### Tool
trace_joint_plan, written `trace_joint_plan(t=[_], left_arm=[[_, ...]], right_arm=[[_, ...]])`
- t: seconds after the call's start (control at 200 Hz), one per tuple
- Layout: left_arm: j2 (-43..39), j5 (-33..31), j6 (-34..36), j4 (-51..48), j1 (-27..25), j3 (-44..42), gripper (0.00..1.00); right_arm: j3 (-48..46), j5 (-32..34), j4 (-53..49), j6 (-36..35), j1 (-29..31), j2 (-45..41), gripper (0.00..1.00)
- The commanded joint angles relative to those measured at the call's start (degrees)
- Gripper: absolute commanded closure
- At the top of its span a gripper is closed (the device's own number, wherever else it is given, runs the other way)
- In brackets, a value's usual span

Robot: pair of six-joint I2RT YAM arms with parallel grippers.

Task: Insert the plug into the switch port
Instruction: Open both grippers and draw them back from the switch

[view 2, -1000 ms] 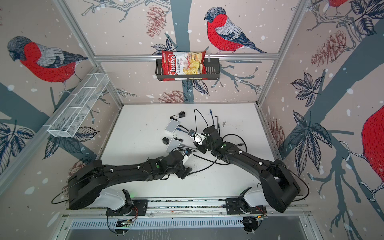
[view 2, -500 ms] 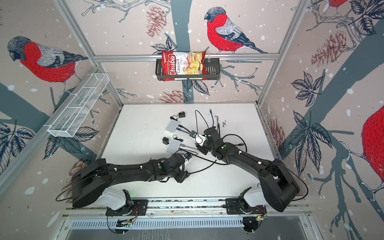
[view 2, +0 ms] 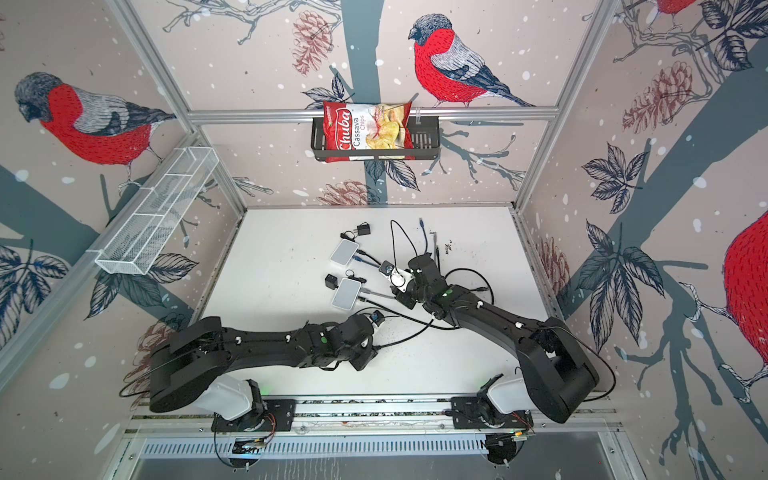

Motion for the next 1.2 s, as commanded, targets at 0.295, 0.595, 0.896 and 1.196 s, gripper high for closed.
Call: trace_joint_plan(t=[0.295, 0.595, 0.896, 1.196], left_arm=[[-2.26, -9.29, -1.88, 0.95, -1.71, -3.83, 0.70], [-7.01, -13.72, -0.42, 8.48, -2.35, -9.31, 0.73], [-12.52, -13.38, 3.09, 15.10, -2.35, -13.12, 0.65], [-25.34, -23.76, -7.62, 17.34, -2.18, -18.72, 0.35]], right_arm=[[-1.08, -5.45, 3.17, -1.51, -1.67, -1.25, 0.61], [-1.42, -11.36, 3.02, -2.98, -3.51, -1.74, 0.61], [-0.12, -20.03, -6.69, -11.75, -4.41, -0.85, 0.61], [4.82, -15.61, -18.47, -15.49, 1.42, 3.88, 0.61]])
